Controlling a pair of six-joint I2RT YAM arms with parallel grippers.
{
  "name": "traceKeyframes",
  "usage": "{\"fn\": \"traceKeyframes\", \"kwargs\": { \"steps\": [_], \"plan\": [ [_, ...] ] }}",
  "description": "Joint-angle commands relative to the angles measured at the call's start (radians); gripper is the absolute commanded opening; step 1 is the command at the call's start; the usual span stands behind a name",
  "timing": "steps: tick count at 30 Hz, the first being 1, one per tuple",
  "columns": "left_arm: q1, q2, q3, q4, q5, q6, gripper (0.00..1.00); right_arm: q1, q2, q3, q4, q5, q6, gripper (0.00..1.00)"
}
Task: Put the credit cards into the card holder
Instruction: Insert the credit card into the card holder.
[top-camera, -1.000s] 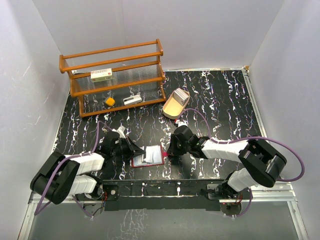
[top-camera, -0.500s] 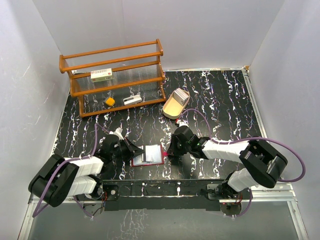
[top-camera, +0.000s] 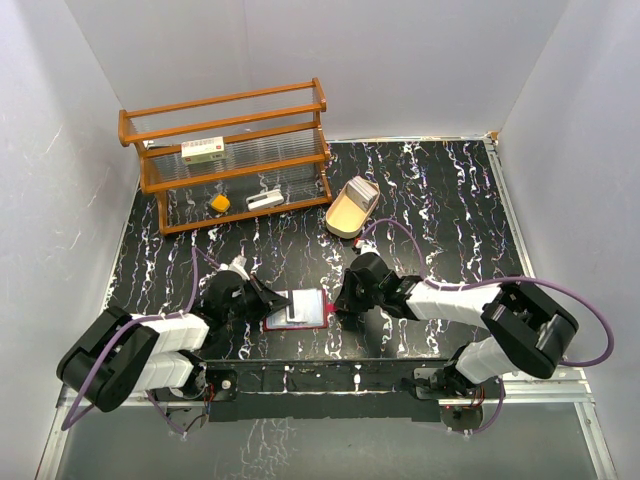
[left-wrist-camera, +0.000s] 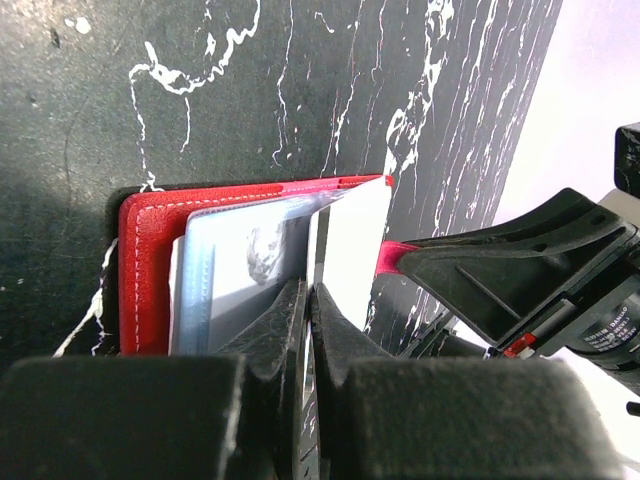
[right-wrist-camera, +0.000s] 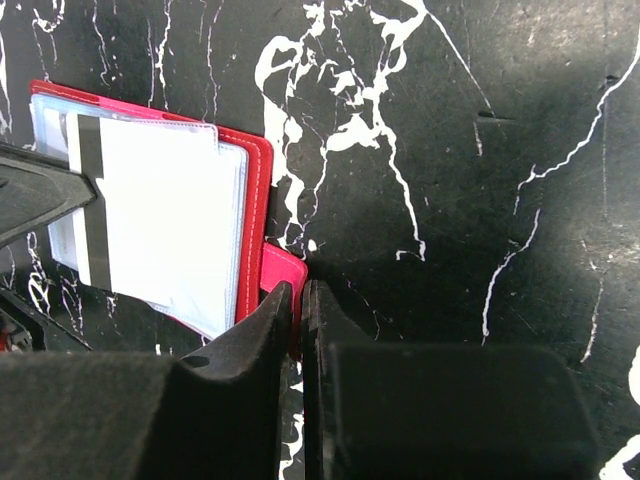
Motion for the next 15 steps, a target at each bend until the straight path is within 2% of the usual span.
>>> {"fn": "traceKeyframes", "kwargs": {
  "steps": [1, 2, 3, 5, 8, 15],
  "plan": [
    [-0.014, -0.002, 0.004, -0.012, -0.047, 0.009, 0.00, 0.008, -0.032, -0.016, 0.077, 0.013, 0.022, 0.00],
    [-0.015, -0.008, 0.008, -0.025, -0.045, 0.013, 0.00, 0.008, -0.032, -0.017, 0.078, 0.012, 0.021, 0.00],
    [-0.014, -0.015, 0.017, -0.059, -0.045, 0.021, 0.05, 0.008, -0.032, -0.017, 0.078, 0.014, 0.022, 0.00],
    [-0.014, -0.028, 0.065, -0.200, -0.049, 0.073, 0.23, 0.008, -0.034, -0.020, 0.075, 0.016, 0.020, 0.00],
    [-0.014, -0.044, 0.129, -0.371, -0.061, 0.144, 0.40, 0.008, -0.037, -0.021, 0.072, 0.013, 0.011, 0.00],
    [-0.013, -0.120, 0.198, -0.524, -0.077, 0.208, 0.43, 0.008, -0.052, -0.033, 0.085, 0.002, 0.000, 0.00]
  ]
}}
